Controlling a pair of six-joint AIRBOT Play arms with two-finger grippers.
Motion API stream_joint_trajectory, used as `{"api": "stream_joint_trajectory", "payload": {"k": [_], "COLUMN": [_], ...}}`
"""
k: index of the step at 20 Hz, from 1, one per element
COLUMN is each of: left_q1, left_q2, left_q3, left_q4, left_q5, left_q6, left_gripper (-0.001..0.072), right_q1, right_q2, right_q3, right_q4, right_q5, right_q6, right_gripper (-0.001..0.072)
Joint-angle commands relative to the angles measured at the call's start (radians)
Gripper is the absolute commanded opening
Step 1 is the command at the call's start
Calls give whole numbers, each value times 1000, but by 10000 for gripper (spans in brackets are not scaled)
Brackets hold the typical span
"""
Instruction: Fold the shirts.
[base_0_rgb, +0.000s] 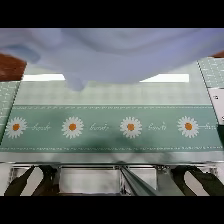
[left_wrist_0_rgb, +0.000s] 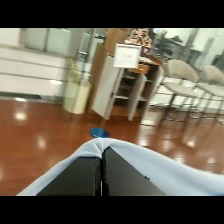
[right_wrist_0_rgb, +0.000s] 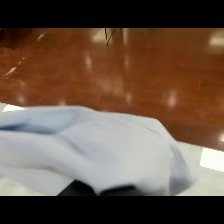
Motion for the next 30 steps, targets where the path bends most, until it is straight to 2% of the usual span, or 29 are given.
{"api": "stream_joint_trajectory", "payload": {"k": [1,4,7,9,10,13,15,18,20,23,25,30], "left_q1": [-68,-358,-667,-772,-789,-778,-766,-737,-697,-631,-604,-599], "left_q2": [111,137,135,132,132,126,105,18,-95,-306,-446,-696], "left_q3": [40,40,29,-9,-45,-243,-432,-705,-764,-711,-612,-403], "left_q4": [271,610,1014,1186,1223,1225,1225,1221,1170,1026,968,864], "left_q5": [-28,-71,-194,-252,-262,-263,-215,14,146,317,333,321], "left_q6": [-42,-96,-177,-205,-211,-268,-311,-393,-431,-431,-430,-430], "left_gripper": [15,15,15,15,15,15,15,15,15,16,16,16], "right_q1": [0,0,0,0,0,0,0,0,0,0,0,0], "right_q2": [121,168,200,220,229,238,238,173,58,-174,-339,-674], "right_q3": [9,8,-28,-117,-188,-449,-636,-862,-928,-893,-806,-545], "right_q4": [-28,-83,-122,-114,-90,43,63,51,55,98,129,238], "right_q5": [65,146,197,211,219,198,102,-80,-179,-313,-363,-379], "right_q6": [15,43,70,80,84,53,11,-30,-69,-125,-126,-98], "right_gripper": [22,22,22,22,21,22,22,22,22,22,21,23]}}
